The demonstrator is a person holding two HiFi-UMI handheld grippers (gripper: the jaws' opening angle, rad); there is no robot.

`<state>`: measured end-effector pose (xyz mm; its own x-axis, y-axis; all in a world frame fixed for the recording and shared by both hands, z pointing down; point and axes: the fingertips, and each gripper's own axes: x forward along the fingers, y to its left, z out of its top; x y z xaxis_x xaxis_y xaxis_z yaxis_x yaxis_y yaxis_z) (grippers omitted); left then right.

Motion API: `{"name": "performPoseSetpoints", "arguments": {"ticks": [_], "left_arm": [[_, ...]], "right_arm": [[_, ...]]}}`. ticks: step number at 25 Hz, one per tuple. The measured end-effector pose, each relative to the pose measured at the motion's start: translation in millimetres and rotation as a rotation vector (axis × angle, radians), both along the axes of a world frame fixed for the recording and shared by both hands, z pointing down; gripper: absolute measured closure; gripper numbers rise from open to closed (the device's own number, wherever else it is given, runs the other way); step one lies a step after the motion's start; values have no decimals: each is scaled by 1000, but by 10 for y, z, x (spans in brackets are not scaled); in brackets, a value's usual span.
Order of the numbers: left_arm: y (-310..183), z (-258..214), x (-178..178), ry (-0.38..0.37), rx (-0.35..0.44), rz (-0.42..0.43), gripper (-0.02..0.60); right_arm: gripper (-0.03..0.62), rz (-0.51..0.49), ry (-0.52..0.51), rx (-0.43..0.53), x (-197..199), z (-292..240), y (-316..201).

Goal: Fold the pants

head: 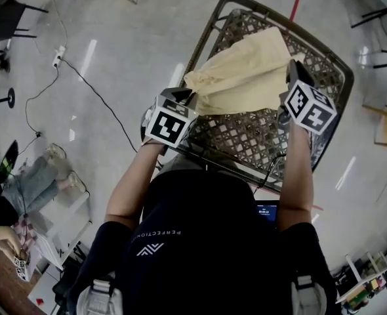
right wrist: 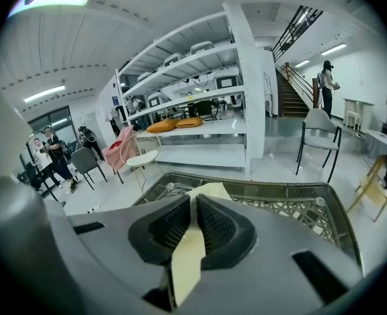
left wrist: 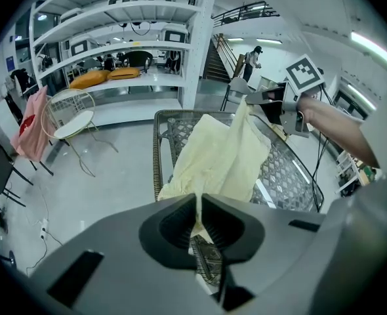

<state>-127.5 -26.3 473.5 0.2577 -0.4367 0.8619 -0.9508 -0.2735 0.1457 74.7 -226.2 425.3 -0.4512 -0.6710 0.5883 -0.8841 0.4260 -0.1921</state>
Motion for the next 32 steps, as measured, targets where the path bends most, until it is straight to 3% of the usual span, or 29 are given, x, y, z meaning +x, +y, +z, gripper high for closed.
{"name": "performPoseSetpoints", "arguments": {"ticks": [18,32], "left_arm": [[-147,263,-362,-41,-58,-28,551],[-258,441,-489,-70,-103,-9,549]], "right_arm": [[539,-62,7,-46,-587,392,-370],[539,-68,-5,-125,-728,804,-519]]}}
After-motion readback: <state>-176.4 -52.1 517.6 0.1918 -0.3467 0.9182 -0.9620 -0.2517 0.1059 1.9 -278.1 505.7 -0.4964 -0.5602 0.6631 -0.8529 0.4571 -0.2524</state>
